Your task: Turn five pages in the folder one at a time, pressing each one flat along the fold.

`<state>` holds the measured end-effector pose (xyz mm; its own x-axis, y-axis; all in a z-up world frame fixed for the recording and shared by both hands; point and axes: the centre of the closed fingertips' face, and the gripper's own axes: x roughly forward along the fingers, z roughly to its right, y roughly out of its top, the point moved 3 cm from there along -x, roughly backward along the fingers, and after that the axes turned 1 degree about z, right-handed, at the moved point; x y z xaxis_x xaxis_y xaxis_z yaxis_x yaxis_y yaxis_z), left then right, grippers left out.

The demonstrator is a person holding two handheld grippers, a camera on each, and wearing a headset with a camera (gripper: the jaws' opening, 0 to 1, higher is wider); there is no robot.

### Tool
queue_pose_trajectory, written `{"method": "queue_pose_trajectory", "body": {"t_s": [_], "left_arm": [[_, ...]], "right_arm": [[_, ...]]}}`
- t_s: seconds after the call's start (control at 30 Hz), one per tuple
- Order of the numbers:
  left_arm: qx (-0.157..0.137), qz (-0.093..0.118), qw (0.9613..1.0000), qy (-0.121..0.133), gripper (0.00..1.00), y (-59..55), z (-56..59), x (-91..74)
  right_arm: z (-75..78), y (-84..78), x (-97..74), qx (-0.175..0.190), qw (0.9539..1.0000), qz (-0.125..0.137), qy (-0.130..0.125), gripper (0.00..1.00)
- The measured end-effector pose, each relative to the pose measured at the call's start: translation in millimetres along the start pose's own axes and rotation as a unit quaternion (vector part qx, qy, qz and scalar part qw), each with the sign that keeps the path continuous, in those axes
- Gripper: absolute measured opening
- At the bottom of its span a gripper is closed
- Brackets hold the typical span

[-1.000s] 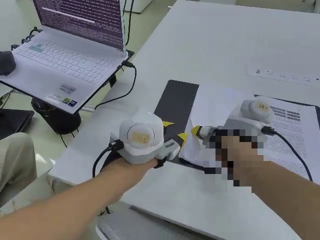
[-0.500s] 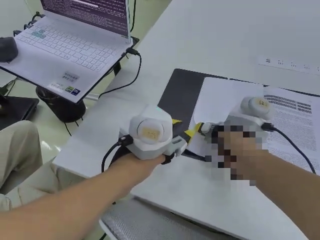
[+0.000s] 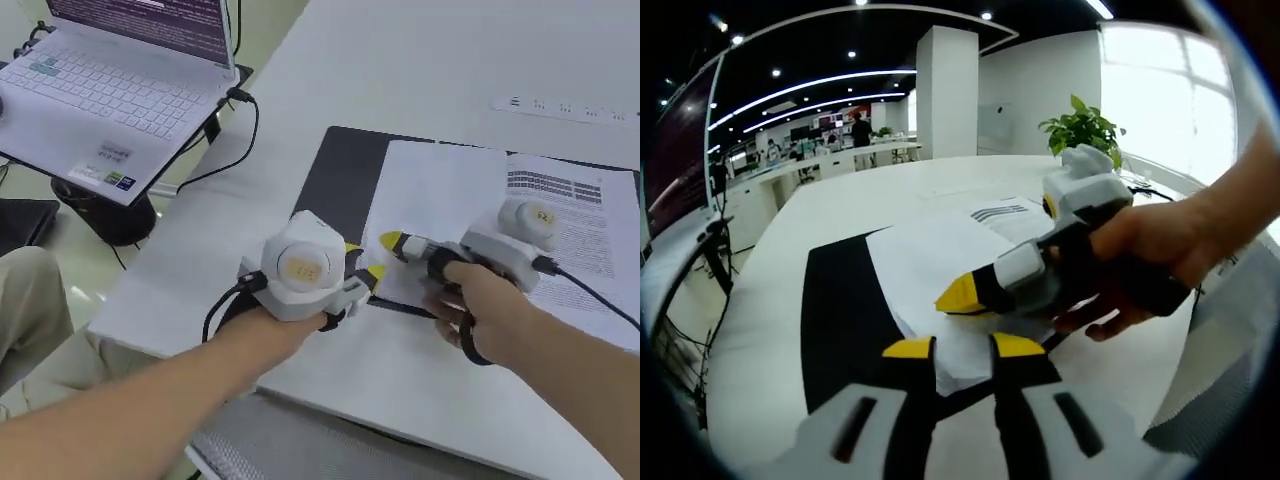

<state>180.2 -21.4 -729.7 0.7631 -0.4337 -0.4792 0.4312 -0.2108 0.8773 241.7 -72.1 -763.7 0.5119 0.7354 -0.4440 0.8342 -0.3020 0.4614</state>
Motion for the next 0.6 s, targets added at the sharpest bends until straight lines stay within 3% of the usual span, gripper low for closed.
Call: {"method": "queue_pose_trajectory", "body": {"t_s": [0.2, 0.4, 0.47, 0.6], "left_arm": [[0.013, -0.027, 0.9996, -0.001, 0.21, -19.2, 7.9, 23.3], [0.003, -0.038, 0.9989, 0.026, 0.20, -35.6, 2.8, 29.1], [-0.005, -0.024, 0.9990, 0.037, 0.20, -36.7, 1.0, 27.6], [-0.019, -0.005, 0.9985, 0.051, 0.20, -39.3, 1.2, 26.9]], "right_arm": [[18.0, 22.1, -25.0, -0.045, 0.9987, 0.021, -0.013, 0.02], [35.1, 44.2, -40.7, -0.098, 0.9939, 0.040, -0.030, 0.00], [34.2, 49.4, -46.2, -0.112, 0.9920, 0.049, -0.032, 0.00], [34.3, 66.6, -49.6, -0.171, 0.9817, 0.077, -0.036, 0.00]]}}
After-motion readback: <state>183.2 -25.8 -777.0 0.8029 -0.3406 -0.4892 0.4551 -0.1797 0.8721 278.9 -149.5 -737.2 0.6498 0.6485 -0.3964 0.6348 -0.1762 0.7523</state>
